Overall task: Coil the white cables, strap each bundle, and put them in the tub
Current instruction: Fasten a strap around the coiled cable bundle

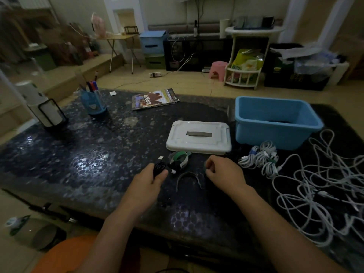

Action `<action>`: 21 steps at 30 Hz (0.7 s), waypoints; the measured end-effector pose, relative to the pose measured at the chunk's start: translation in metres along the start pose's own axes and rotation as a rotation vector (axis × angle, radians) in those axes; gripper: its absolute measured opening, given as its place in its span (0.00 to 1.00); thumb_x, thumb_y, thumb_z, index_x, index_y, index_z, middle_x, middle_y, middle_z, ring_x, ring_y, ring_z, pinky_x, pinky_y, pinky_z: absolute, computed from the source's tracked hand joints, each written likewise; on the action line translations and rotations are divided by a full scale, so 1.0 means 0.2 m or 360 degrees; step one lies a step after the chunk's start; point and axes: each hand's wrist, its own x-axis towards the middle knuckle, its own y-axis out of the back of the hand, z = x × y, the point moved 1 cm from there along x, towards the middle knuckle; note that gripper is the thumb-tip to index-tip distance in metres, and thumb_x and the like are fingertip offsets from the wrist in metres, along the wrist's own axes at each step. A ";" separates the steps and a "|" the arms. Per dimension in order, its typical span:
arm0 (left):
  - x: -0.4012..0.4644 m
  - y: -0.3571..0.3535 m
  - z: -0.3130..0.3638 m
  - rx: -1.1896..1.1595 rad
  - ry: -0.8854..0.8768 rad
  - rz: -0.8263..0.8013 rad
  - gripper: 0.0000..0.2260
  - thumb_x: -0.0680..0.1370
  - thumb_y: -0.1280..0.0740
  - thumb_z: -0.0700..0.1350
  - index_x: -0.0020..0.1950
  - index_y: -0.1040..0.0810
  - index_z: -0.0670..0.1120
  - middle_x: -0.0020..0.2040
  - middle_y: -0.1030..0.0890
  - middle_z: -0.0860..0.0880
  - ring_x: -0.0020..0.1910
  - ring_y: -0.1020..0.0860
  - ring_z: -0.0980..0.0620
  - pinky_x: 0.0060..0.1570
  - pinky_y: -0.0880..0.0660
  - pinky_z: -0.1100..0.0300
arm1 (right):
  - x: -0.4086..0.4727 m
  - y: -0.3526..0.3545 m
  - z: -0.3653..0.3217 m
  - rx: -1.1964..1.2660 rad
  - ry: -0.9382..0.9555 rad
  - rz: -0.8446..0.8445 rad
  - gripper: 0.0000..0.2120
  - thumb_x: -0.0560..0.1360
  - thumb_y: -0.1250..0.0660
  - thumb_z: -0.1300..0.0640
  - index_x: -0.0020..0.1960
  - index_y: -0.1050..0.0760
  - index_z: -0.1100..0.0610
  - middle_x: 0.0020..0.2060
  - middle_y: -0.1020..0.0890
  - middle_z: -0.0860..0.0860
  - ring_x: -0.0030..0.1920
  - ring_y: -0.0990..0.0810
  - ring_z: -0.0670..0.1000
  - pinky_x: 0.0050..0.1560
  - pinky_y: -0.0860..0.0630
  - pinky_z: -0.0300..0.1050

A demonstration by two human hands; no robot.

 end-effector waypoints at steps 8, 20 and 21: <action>0.00 -0.02 0.02 0.0033 -0.0035 -0.0003 0.11 0.82 0.38 0.52 0.47 0.27 0.46 0.40 0.21 0.46 0.38 0.24 0.51 0.37 0.31 0.55 | -0.02 -0.03 -0.10 0.0050 0.0261 0.0069 0.09 0.77 0.32 0.46 0.55 0.23 0.47 0.50 0.22 0.47 0.53 0.25 0.50 0.50 0.26 0.47; 0.01 -0.02 0.07 -0.0040 -0.0031 -0.0030 0.10 0.83 0.39 0.51 0.47 0.26 0.47 0.41 0.22 0.50 0.40 0.24 0.55 0.35 0.33 0.58 | -0.07 -0.01 -0.17 0.0249 0.0151 -0.0098 0.10 0.77 0.35 0.53 0.56 0.19 0.47 0.46 0.26 0.47 0.50 0.23 0.50 0.47 0.28 0.45; 0.01 -0.03 0.09 -0.0049 -0.0039 -0.0028 0.10 0.83 0.39 0.52 0.47 0.26 0.47 0.41 0.22 0.50 0.40 0.24 0.54 0.35 0.33 0.58 | -0.09 0.02 -0.16 0.0336 0.0106 -0.0060 0.08 0.77 0.35 0.54 0.52 0.19 0.47 0.45 0.26 0.46 0.48 0.23 0.49 0.46 0.29 0.44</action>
